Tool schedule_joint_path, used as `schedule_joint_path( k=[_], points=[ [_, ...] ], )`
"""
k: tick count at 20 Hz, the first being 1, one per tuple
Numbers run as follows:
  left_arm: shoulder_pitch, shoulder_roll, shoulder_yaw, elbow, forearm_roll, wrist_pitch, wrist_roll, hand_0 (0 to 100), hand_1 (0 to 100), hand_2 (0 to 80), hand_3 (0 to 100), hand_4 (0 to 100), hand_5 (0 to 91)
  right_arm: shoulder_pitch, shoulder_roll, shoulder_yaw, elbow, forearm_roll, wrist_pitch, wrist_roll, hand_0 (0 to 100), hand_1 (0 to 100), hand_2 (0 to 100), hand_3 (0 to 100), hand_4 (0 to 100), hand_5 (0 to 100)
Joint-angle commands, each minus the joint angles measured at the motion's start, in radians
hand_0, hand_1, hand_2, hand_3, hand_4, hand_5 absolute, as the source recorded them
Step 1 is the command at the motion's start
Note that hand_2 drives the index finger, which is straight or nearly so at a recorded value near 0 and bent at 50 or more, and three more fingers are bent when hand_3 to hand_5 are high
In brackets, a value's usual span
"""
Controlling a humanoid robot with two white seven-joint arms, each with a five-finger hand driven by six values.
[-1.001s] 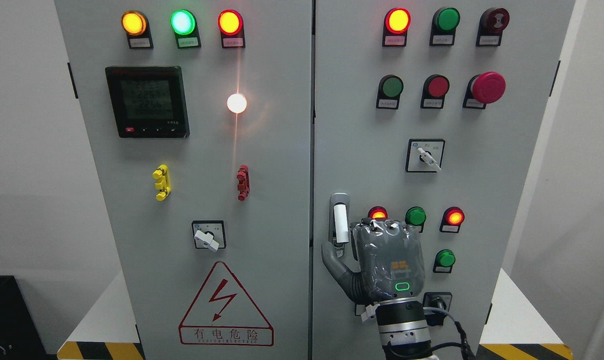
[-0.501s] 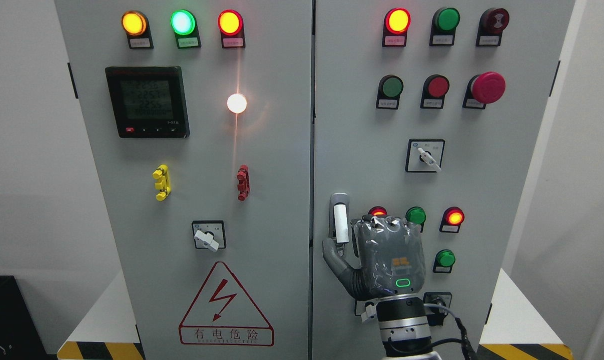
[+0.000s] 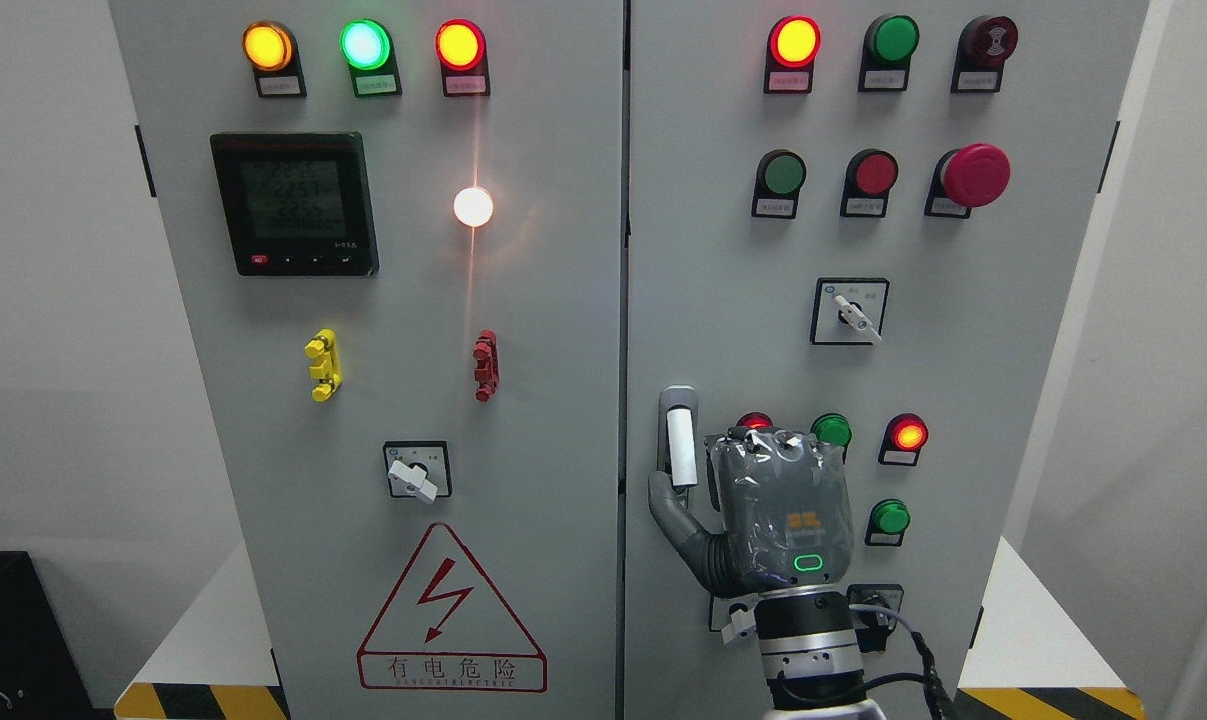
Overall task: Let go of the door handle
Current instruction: 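Close the right hand fingers around the silver latch handle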
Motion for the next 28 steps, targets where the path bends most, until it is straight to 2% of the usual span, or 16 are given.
schedule_joint_path(
  k=[1,28],
  points=[
    [0.009,-0.001,0.000,0.000,0.000,0.000,0.000,12,56,0.0,0,0,0.0,0.000,0.000,-0.006,0.009,0.000,0.001,-0.001,36,38,95,100,100,100],
    [0.009,-0.001,0.000,0.000,0.000,0.000,0.000,12,56,0.0,0,0,0.0,0.001,0.002,-0.022,0.006,-0.008,0.002,-0.006,39,38,95,100,100,100]
  ],
)
